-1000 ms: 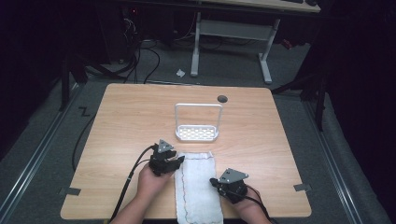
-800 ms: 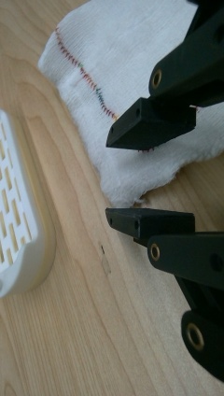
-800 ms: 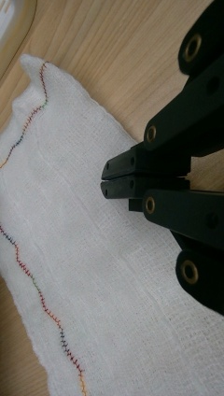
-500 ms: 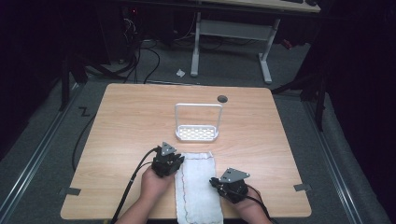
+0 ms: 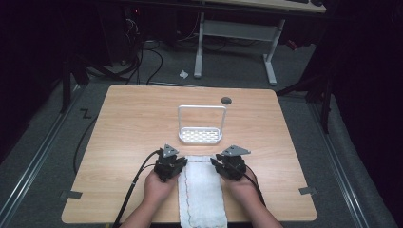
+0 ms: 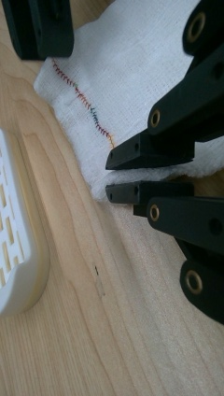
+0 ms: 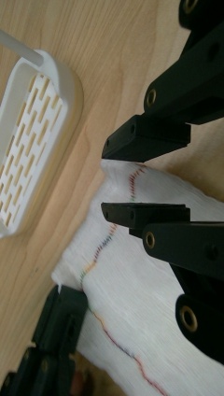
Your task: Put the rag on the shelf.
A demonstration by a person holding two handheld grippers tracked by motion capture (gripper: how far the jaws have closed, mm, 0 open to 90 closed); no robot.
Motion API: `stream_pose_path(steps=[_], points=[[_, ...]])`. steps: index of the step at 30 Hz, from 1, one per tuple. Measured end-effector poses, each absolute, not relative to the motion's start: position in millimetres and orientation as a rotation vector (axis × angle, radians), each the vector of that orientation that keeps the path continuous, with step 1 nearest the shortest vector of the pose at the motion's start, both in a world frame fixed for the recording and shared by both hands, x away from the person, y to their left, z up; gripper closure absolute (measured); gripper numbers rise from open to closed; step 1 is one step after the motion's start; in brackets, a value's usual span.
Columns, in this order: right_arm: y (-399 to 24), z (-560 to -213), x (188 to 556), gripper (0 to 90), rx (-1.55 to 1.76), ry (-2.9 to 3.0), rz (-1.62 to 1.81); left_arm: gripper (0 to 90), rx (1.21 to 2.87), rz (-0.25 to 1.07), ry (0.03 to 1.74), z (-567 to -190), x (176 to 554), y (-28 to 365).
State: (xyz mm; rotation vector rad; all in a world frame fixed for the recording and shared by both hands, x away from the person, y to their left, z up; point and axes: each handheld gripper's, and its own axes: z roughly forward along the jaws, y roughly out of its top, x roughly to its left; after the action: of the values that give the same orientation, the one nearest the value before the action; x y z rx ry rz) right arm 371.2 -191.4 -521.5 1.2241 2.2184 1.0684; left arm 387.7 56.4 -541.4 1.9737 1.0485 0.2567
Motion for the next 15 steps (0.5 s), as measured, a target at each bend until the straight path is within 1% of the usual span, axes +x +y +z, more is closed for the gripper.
stream_pose_path(steps=[4,8,11,15], points=[[-190.7,-528.0,382.8,67.5,1.280,2.230,1.072,82.2,1.970,0.251,1.052,-541.5,388.0,57.0],[-190.5,-533.7,385.2,62.7,1.309,2.242,1.063,82.2,1.965,0.237,1.059,-541.6,388.7,58.1],[-188.6,-535.5,383.3,63.0,1.310,2.246,1.063,82.2,1.964,0.241,1.061,-541.7,388.4,57.7],[-189.0,-537.2,381.8,67.0,1.312,2.236,1.086,82.2,1.964,0.241,1.061,-541.7,388.3,57.6]])
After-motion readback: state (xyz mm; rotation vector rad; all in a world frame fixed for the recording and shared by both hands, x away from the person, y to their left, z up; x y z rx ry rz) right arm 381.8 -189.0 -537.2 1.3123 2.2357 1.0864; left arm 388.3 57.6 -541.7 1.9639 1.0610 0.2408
